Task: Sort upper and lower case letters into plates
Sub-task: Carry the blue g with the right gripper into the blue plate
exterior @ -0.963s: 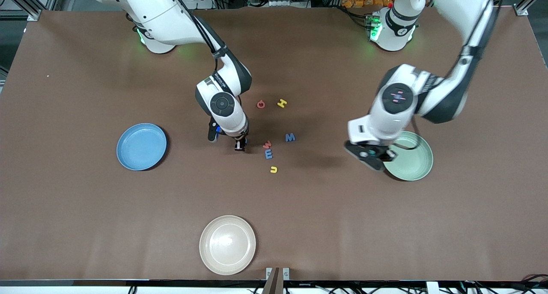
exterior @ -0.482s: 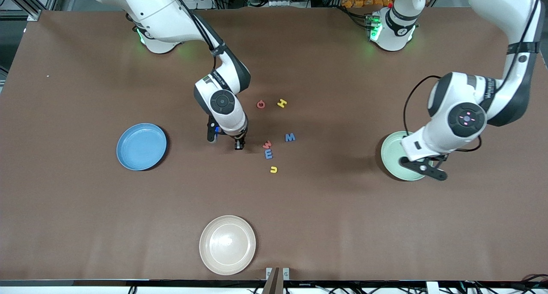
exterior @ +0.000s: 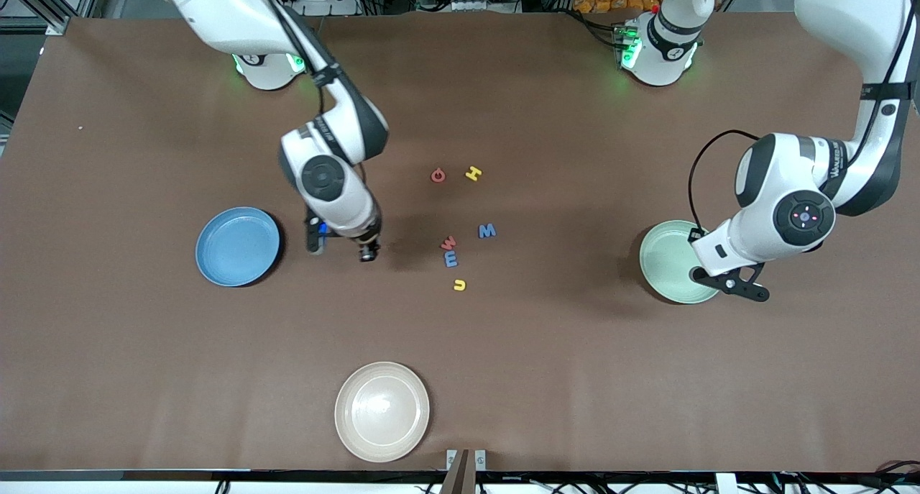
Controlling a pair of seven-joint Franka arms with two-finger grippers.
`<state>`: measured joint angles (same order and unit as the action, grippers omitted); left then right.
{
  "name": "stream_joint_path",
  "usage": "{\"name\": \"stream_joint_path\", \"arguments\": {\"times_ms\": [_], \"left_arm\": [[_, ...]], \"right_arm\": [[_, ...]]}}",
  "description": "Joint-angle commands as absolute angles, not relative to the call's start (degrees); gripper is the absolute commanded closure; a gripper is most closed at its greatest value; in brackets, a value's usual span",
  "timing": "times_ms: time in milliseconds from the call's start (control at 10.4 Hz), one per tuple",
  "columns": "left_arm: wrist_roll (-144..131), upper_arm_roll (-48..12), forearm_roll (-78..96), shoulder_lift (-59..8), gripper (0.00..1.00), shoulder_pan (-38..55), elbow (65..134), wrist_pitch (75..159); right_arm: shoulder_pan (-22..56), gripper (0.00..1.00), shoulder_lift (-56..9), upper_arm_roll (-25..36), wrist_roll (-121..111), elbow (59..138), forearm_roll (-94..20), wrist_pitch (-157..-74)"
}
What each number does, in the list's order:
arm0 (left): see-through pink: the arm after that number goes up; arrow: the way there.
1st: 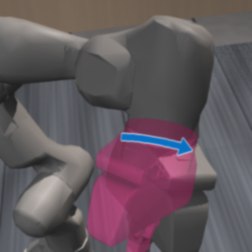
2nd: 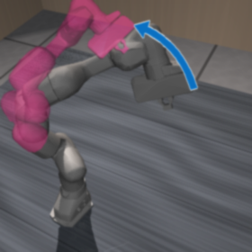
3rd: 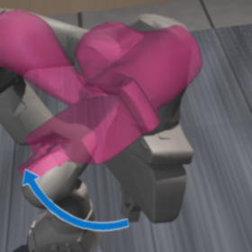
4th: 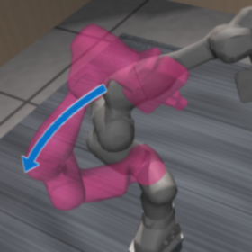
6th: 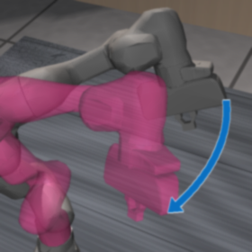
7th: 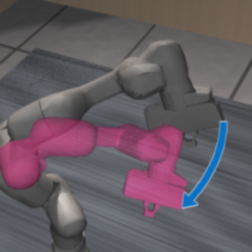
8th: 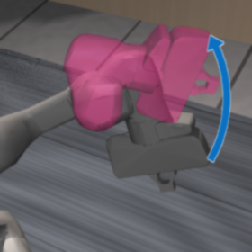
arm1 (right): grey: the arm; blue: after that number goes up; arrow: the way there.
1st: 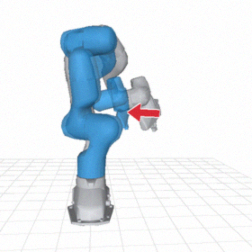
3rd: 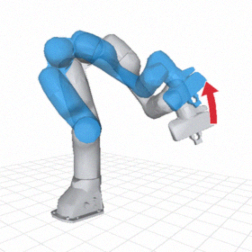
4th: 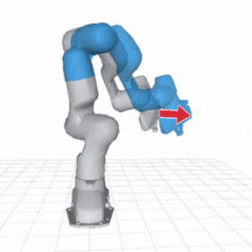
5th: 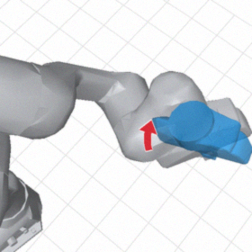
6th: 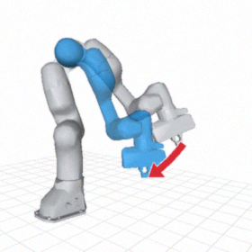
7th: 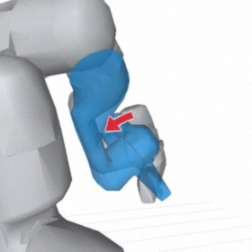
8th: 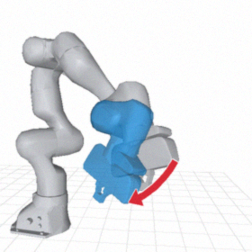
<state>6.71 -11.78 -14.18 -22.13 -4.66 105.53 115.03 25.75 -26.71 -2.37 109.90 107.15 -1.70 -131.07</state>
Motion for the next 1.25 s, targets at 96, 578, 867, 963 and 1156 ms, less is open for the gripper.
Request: {"name": "stream_joint_path", "arguments": {"times_ms": [96,578,867,963,1156], "left_arm": [[5.72,-11.51,-12.66,-21.19,0.00,-4.31,105.12,115.22],[-10.41,-14.05,-12.74,-17.58,0.00,0.95,104.33,114.79],[-26.49,-15.47,-12.31,-18.19,0.00,8.05,102.14,114.87],[-31.94,-15.47,-11.87,-19.41,0.00,9.83,100.65,114.96],[-35.23,-15.47,-10.12,-21.17,0.00,12.64,98.97,115.31]], "right_arm": [[14.62,1.00,-23.12,-6.76,96.46,108.98,-1.76,-125.80],[2.39,1.00,-18.20,-6.68,71.66,108.72,-8.88,-113.58],[-4.56,1.00,-17.93,-5.81,57.86,108.81,-8.61,-108.20],[-5.18,1.00,-17.93,-4.93,54.53,108.98,-8.18,-107.85],[-5.80,1.00,-18.02,-1.85,46.95,109.25,-8.17,-107.84]]}}
